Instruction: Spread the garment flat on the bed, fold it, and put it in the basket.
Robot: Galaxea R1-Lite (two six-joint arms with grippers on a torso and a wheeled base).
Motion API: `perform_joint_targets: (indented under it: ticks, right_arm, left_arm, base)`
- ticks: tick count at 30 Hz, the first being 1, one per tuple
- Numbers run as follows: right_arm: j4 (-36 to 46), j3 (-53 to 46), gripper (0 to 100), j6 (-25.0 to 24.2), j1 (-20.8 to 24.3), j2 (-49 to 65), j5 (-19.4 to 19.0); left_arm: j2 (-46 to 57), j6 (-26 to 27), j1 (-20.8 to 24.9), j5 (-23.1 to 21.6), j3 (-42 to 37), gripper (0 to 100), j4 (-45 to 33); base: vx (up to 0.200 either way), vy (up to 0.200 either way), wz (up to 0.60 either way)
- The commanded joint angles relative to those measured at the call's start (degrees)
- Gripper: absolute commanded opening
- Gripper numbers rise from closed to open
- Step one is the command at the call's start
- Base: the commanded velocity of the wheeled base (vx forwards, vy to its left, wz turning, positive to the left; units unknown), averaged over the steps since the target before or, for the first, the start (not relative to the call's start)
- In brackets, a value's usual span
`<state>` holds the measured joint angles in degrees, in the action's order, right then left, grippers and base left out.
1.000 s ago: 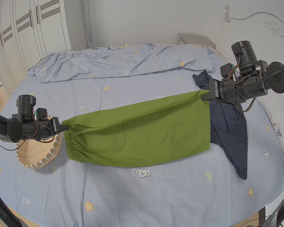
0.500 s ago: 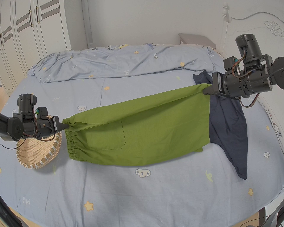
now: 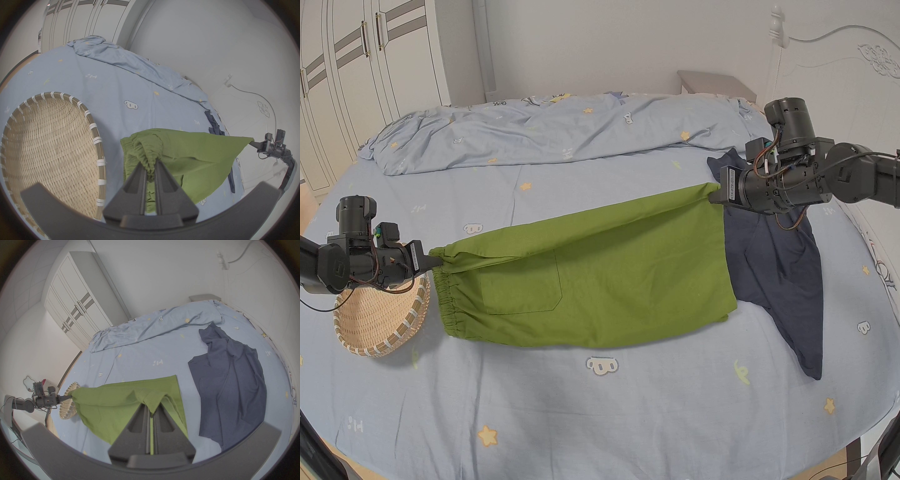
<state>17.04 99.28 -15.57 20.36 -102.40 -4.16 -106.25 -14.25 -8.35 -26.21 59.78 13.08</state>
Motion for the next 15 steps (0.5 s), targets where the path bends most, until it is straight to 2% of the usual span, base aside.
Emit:
perform_joint_targets:
  ticks: [1, 8, 15]
  right_arm:
    - [-1.4, 0.2, 0, 0.3, -1.0, -3.9, -0.1]
    - [-6.3, 0.6, 0, 1.9, -2.0, -8.2, 0.0]
    - [-6.3, 0.4, 0, 1.9, -2.3, -9.0, 0.0]
  left_arm:
    - [-0.9, 0.0, -0.4, 0.0, 0.7, 0, 0.0]
    - [-2.1, 0.6, -0.5, 0.2, 0.9, 0, 0.1]
    - [-3.4, 2.4, -0.3, 0.4, 0.9, 0, 0.1]
  base:
    - [0.0, 0.0, 0.0]
    - [0.0, 0.0, 0.0]
    - [0.0, 0.0, 0.0]
